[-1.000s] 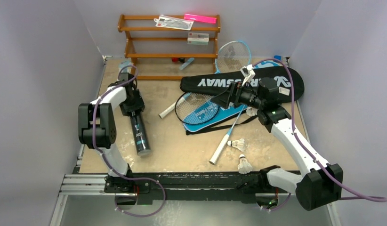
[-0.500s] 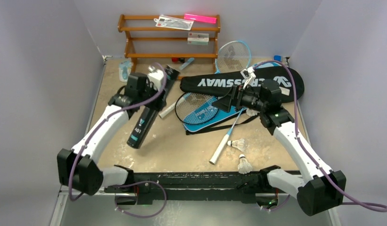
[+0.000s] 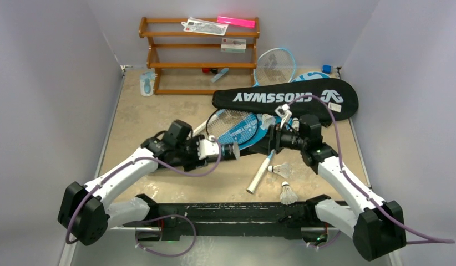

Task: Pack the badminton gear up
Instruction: Open the lid of the shuttle tube, then place the lid at the center of the board, then adjust the shuttle tube.

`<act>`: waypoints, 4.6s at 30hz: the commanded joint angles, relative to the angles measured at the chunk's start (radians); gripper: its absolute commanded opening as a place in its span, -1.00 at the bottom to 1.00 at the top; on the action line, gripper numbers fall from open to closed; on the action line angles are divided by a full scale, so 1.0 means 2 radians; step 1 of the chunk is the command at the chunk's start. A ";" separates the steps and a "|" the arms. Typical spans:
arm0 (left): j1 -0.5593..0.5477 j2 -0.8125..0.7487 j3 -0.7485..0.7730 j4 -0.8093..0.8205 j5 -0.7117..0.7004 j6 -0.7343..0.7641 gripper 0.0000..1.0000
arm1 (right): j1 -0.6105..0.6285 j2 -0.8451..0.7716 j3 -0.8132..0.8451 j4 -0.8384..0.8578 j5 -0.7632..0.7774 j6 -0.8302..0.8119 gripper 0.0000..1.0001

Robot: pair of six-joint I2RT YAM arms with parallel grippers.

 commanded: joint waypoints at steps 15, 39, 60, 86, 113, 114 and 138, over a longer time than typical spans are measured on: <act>-0.092 0.010 -0.076 0.081 -0.059 0.051 -0.72 | 0.128 0.021 -0.108 0.190 0.007 0.061 -0.05; -0.091 0.016 -0.072 0.086 -0.064 0.033 -0.78 | 0.146 0.096 -0.144 0.365 0.024 0.211 -0.74; -0.092 0.009 -0.080 0.085 -0.096 0.030 -0.84 | 0.145 -0.073 -0.158 0.169 0.107 0.188 -1.00; -0.092 0.015 -0.081 0.077 -0.138 0.015 -1.00 | 0.141 -0.073 -0.092 -0.005 0.230 0.103 -1.00; -0.092 -0.040 -0.077 0.082 -0.104 0.013 -0.92 | 0.145 0.011 0.009 -0.079 0.224 -0.012 0.34; -0.092 -0.043 -0.077 0.082 -0.102 0.012 -0.92 | 0.145 0.000 0.001 -0.061 0.211 -0.011 0.30; -0.092 -0.128 -0.084 0.106 -0.023 0.007 -0.88 | 0.145 -0.025 -0.028 0.034 0.095 0.029 -0.34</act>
